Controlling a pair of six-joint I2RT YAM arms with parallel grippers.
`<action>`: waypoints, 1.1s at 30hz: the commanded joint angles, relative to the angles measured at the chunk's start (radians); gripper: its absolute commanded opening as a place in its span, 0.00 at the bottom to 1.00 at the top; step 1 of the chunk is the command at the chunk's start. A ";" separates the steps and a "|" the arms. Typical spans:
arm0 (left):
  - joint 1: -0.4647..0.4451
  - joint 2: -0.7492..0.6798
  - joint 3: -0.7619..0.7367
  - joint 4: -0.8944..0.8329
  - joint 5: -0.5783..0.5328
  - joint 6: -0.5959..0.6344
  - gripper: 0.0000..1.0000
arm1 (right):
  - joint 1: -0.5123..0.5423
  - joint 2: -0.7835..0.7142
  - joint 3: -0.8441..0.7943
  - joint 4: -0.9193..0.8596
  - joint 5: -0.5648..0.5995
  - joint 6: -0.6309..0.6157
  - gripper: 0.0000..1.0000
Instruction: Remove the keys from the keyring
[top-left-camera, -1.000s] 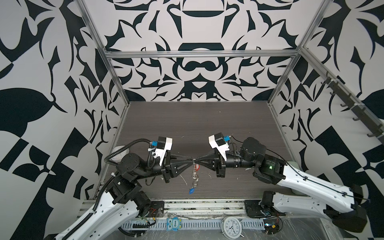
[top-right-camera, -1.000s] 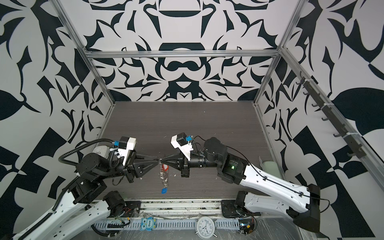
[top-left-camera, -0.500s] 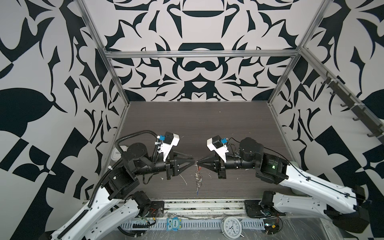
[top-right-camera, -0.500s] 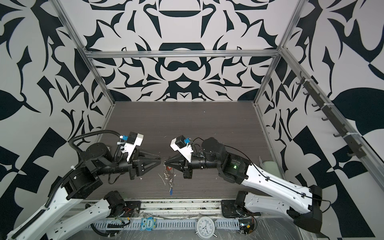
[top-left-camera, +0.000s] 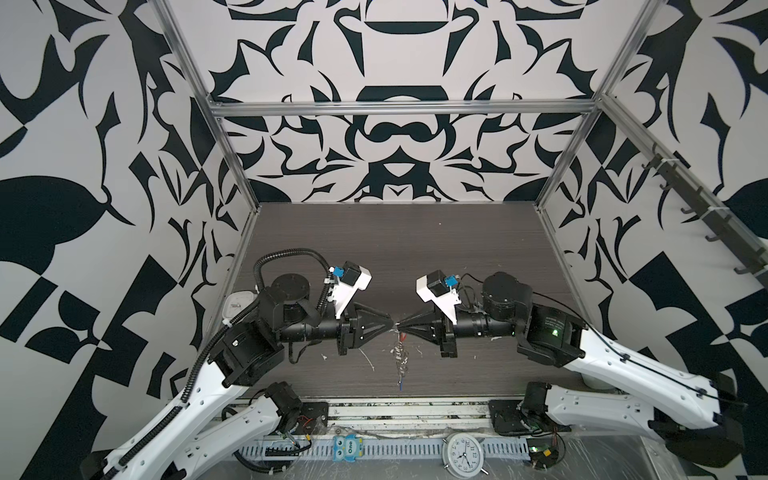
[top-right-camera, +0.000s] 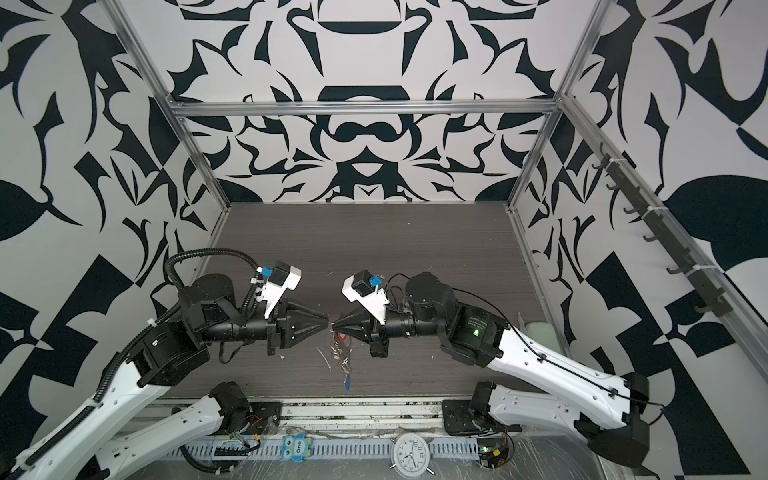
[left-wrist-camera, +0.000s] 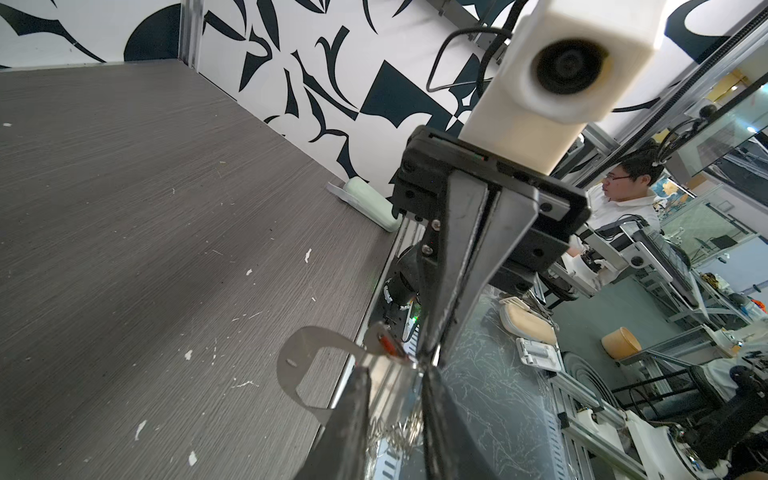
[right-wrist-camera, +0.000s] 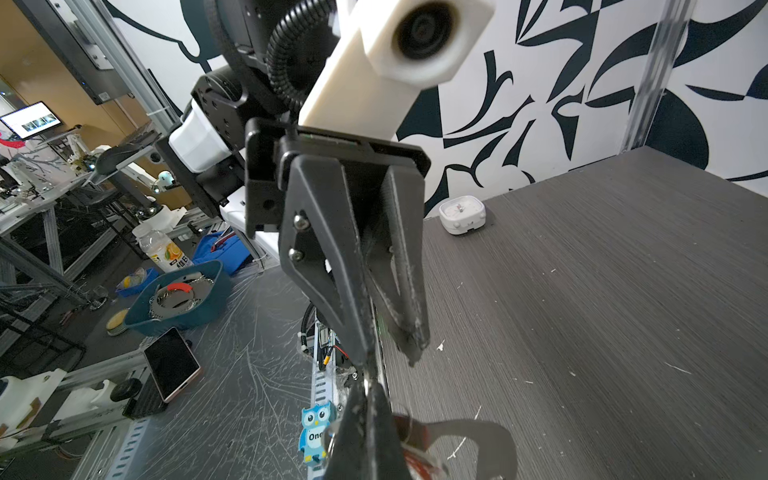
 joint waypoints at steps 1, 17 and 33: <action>-0.004 -0.002 0.030 -0.029 0.031 0.023 0.24 | 0.002 -0.010 0.051 0.046 -0.011 -0.012 0.00; -0.019 0.006 0.028 -0.018 0.066 0.027 0.15 | 0.002 0.003 0.053 0.058 0.024 -0.013 0.00; -0.041 0.014 0.017 0.006 0.062 0.026 0.12 | 0.002 0.043 0.070 0.080 0.024 0.006 0.00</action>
